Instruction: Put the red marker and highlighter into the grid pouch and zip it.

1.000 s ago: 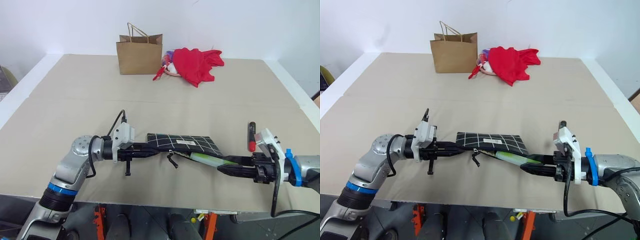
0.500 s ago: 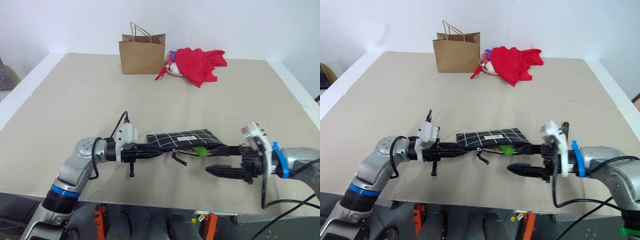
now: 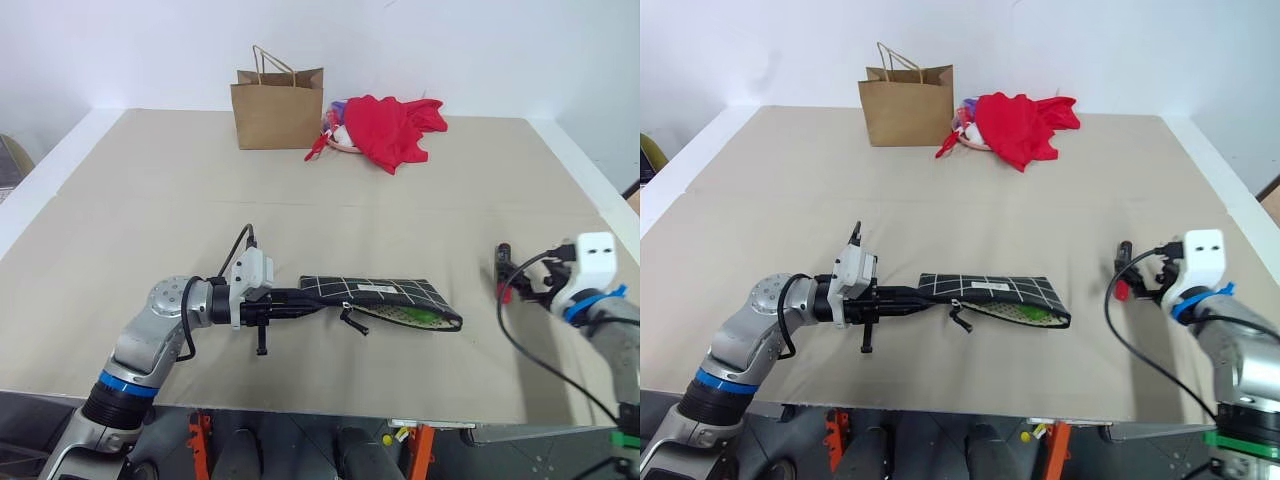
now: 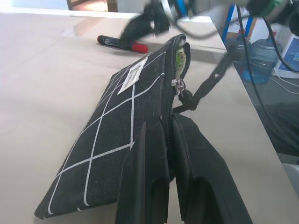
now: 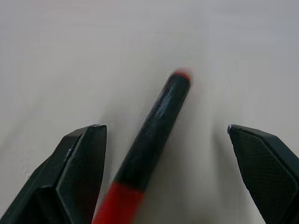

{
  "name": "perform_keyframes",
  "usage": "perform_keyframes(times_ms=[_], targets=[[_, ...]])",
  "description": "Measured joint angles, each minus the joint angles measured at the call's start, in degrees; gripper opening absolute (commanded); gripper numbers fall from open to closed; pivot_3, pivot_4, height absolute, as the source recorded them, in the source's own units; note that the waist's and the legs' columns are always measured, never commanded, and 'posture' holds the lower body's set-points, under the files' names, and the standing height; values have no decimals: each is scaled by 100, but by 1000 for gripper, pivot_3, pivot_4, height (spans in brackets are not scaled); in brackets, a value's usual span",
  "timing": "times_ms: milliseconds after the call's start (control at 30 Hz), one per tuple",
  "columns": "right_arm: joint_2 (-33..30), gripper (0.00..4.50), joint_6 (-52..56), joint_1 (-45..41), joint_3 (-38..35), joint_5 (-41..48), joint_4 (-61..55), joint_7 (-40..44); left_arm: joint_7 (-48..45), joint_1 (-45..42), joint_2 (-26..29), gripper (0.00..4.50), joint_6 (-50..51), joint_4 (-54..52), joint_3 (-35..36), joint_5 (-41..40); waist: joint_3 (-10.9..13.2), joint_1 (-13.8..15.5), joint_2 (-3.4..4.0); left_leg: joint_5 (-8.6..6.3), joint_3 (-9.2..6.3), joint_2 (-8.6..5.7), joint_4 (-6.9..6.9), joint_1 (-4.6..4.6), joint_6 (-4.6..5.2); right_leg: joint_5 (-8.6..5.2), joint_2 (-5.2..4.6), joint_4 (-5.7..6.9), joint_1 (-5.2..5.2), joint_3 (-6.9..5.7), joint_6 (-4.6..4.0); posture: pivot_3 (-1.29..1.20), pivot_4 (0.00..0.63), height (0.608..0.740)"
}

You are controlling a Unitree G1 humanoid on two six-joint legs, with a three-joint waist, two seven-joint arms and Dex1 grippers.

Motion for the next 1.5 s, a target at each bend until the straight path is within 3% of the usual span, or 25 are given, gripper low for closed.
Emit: perform_keyframes(times_ms=[167,267,333,400,533,567,733,933,1033,1167,1267,1367,1500], targets=[[329,4462,61,70,53,-109,-258,-361,6,15,28,0,0,-21,2,0,0,0,1,1,0,-2,4,2,-1,2,-2,0,2,0,1,0,150,740],[439,3663,161,187,70,-154,-479,-478,16,28,38,0,0,-49,3,1,-1,-1,-1,1,0,-1,5,5,-1,3,-1,0,6,0,0,0,150,740],[456,2845,133,291,142,-246,-596,-521,34,34,38,0,0,-108,2,1,-2,0,-3,1,-1,-1,6,7,-1,3,-1,0,11,0,0,0,150,740],[456,2392,113,334,156,-282,-593,-536,41,37,37,0,0,-108,2,1,-7,18,-12,1,-1,-1,12,7,-1,2,-2,0,16,0,1,0,150,740],[477,695,-7,447,253,-422,-595,-575,71,39,31,0,0,-111,2,1,-12,44,-21,1,-4,-3,25,8,-1,-4,-2,-1,27,0,-6,0,150,740],[469,565,-28,463,254,-443,-583,-575,87,39,31,0,0,-112,2,1,-15,55,-25,1,-5,-3,28,8,-1,-8,-2,-1,29,0,-14,0,150,740],[247,568,-41,513,257,-492,-483,-420,113,39,31,0,0,-112,2,1,-19,136,-33,1,-5,-5,35,15,-2,-11,-3,-3,40,1,-20,0,150,740],[-69,568,-320,441,210,-305,-252,457,129,39,15,0,-1,-111,2,0,-17,143,-31,1,-4,-5,31,17,-1,-11,-2,-3,39,1,-19,0,150,740],[-200,568,-420,268,201,273,-300,1449,132,37,0,0,-1,-109,1,-1,2,77,2,0,-2,-5,29,13,-1,1,-2,-3,35,4,4,0,150,740],[-1129,568,-402,82,42,1345,-892,3303,98,35,14,0,3,-101,1,-10,6,62,25,-1,-4,-8,16,12,1,-6,-2,-3,32,4,10,0,150,740],[-1889,568,514,35,-234,2685,-1577,4331,0,26,43,0,72,-72,2,-50,5,68,15,-5,-9,-8,10,11,8,-16,-2,-4,33,-1,4,0,150,740],[-2337,568,1303,163,-284,3456,-1903,4707,-38,-18,57,0,108,42,1,-55,8,71,8,-6,-10,-8,12,8,7,-18,-4,-5,32,-2,4,0,150,740],[-2718,568,1487,808,-203,3370,-2193,5067,-29,-115,59,0,103,231,42,-46,10,101,2,-6,-9,-9,21,7,6,-18,-5,-6,30,-2,5,0,150,740]])
